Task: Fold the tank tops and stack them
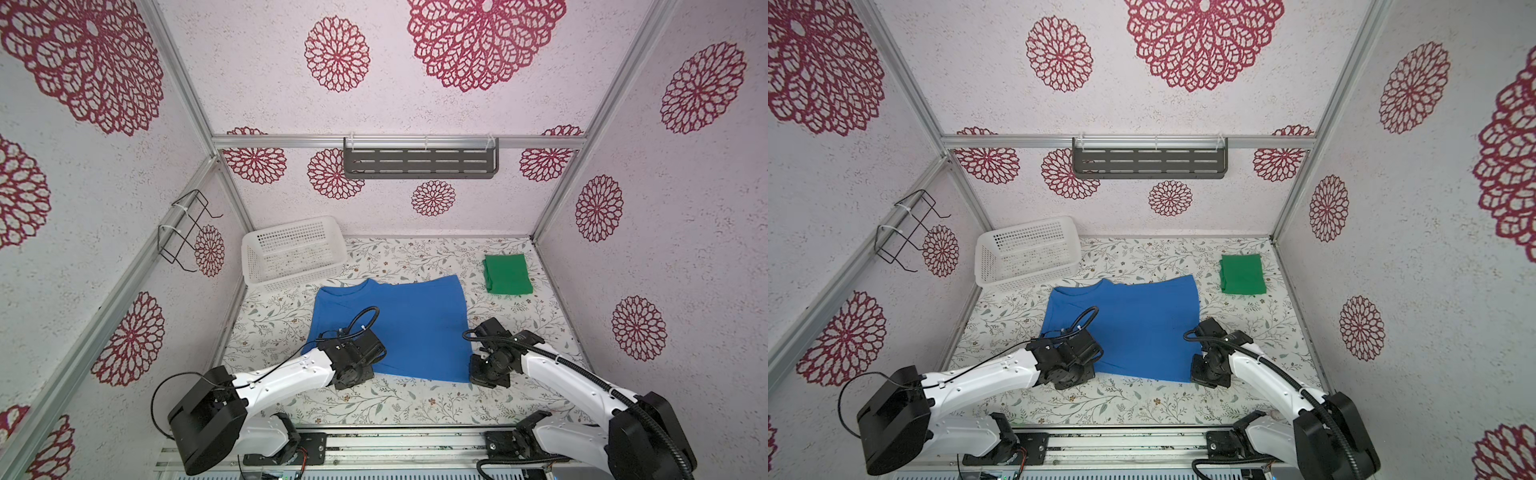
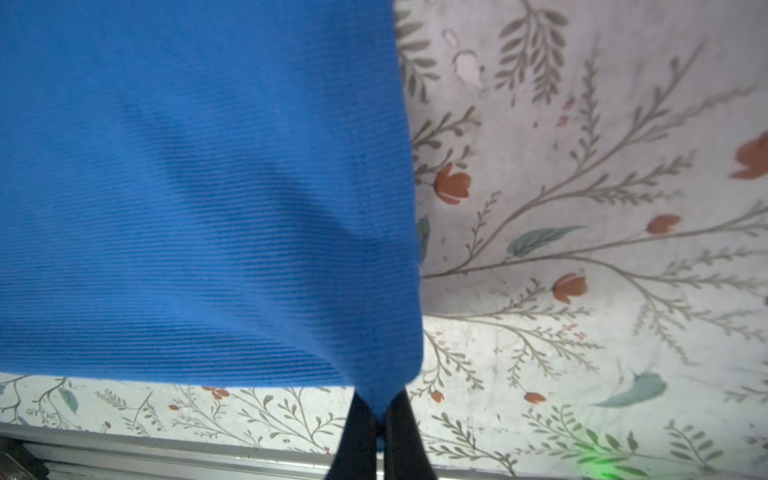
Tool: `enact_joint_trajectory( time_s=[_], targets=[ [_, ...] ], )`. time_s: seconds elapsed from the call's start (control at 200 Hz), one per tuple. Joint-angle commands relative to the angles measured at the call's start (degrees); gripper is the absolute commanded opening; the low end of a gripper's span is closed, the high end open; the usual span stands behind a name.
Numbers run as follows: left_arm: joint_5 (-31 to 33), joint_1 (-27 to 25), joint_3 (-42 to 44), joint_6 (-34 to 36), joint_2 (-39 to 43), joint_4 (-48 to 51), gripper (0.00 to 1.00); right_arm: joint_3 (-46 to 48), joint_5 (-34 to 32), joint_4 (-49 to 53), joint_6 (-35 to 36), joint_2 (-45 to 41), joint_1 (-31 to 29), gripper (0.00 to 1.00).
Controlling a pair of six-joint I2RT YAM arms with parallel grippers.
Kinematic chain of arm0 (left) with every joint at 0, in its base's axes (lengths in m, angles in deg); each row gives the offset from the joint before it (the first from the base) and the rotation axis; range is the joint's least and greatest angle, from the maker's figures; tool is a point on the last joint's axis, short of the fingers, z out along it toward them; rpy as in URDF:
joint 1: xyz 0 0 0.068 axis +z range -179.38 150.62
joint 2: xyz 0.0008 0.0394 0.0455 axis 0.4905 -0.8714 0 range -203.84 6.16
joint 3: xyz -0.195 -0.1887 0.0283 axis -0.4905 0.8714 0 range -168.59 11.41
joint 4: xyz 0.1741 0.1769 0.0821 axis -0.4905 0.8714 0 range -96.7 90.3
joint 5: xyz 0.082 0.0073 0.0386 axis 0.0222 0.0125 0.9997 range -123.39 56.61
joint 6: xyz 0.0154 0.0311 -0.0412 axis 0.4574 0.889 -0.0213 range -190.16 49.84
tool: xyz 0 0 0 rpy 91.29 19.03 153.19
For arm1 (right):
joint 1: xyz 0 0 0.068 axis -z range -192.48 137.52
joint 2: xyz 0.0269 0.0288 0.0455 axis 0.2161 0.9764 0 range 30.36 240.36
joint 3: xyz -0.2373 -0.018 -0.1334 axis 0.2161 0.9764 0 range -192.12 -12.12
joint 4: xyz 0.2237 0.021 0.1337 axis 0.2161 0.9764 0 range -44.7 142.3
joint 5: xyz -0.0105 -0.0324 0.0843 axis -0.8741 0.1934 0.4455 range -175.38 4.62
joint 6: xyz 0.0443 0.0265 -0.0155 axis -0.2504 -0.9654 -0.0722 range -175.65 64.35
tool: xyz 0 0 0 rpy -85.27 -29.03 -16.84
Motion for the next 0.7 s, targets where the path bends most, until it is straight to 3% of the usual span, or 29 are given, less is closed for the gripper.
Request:
enact_joint_trajectory(
  time_s=[0.0, 0.185, 0.365, 0.696],
  targets=[
    [2.84, -0.04, -0.92, -0.56, 2.2, 6.1, 0.0, -3.01, -2.52, 6.18, 1.74, -1.58, -0.29, 0.01],
    [5.22, 0.64, -4.47, 3.2, 4.29, 12.39, 0.0, -7.6, -5.64, 8.05, 4.22, -0.12, 0.13, 0.02],
    [4.83, 4.55, -5.32, 9.47, 4.43, 12.87, 0.0, -10.26, -7.29, 5.98, 7.45, 3.71, 1.94, 0.01],
    [3.54, 13.31, -12.61, 25.15, -4.95, 9.81, 0.0, -15.68, -8.21, 0.32, 12.38, 12.05, 5.16, 0.01]
  ],
)
